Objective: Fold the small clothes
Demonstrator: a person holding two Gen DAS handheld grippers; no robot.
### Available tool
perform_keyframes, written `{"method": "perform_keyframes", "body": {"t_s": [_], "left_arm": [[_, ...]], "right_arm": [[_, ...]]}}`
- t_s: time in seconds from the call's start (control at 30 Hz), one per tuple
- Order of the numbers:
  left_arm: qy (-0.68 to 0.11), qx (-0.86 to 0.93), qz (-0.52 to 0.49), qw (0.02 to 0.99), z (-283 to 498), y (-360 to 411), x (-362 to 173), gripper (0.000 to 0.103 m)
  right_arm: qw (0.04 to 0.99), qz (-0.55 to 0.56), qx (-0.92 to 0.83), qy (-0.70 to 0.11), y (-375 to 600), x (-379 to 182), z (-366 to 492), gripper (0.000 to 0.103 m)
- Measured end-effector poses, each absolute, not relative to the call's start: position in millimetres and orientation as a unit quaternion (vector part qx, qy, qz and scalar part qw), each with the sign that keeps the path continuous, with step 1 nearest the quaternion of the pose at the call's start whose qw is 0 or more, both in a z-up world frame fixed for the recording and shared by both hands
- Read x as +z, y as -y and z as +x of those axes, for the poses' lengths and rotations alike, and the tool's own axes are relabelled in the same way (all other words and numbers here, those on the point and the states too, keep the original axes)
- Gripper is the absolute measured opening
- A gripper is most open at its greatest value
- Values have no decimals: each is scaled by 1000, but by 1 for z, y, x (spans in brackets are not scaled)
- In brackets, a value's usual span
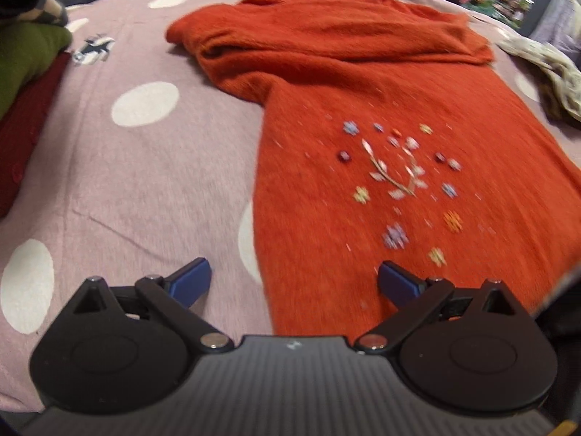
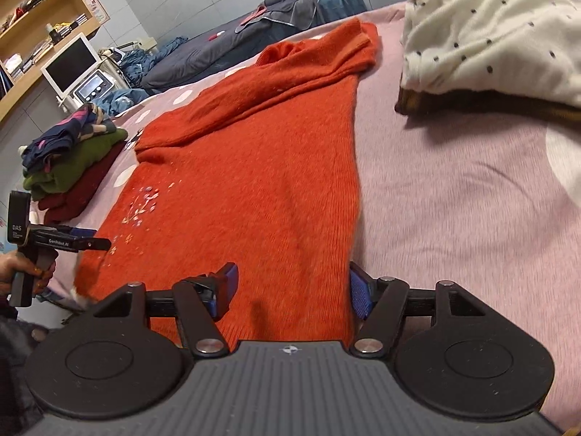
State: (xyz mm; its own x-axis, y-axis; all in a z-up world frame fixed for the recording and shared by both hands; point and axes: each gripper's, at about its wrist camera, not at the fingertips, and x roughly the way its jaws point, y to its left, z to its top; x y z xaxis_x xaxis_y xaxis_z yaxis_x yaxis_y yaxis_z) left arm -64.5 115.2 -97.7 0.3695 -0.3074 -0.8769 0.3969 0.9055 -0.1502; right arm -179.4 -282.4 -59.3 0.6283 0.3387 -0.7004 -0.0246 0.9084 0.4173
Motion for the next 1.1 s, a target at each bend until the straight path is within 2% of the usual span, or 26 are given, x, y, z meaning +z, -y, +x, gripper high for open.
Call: {"method": "perform_keyframes", "body": {"t_s": [0.1,0.17,0.4,0.6,0.73,0.83,0.9,0.97,1.0,1.07,1.1], "left_arm": [[-533,-243,15,810,-67,-121,-92,83],[-545,-269,-15,794,-68,-122,-89,65],[-564,-309,-16,766,-78,-126,-90,61],[-580,-303,-5,756,-79,-127,-94,43],[-579,-293,-5,760,-78,-124,-94,12],[-580,-293,-10,760,-78,-119,-99,12],[-578,-296,-16,761,-79,-117,-98,9],[-576,-303,-25,759,-79,-115,-99,8],[-575,-307,-32,757,-79,-115,-98,8],[-560,-337,-67,754,-80,-120,-88,7],[-546,-358,-90,752,-81,-123,-80,7]], "right_arm": [[880,187,105,-424,282,-58,-184,103],[879,182,106,-428,279,-57,-185,103],[874,180,107,-438,278,-55,-183,103],[871,175,114,-444,278,-54,-185,103],[869,170,119,-448,275,-54,-184,103],[870,167,123,-447,275,-54,-185,103],[872,164,117,-445,276,-55,-185,88],[875,162,106,-443,278,-56,-187,57],[875,168,100,-443,281,-57,-187,52],[873,181,95,-443,287,-58,-188,33],[873,183,93,-444,289,-57,-188,28]]}}
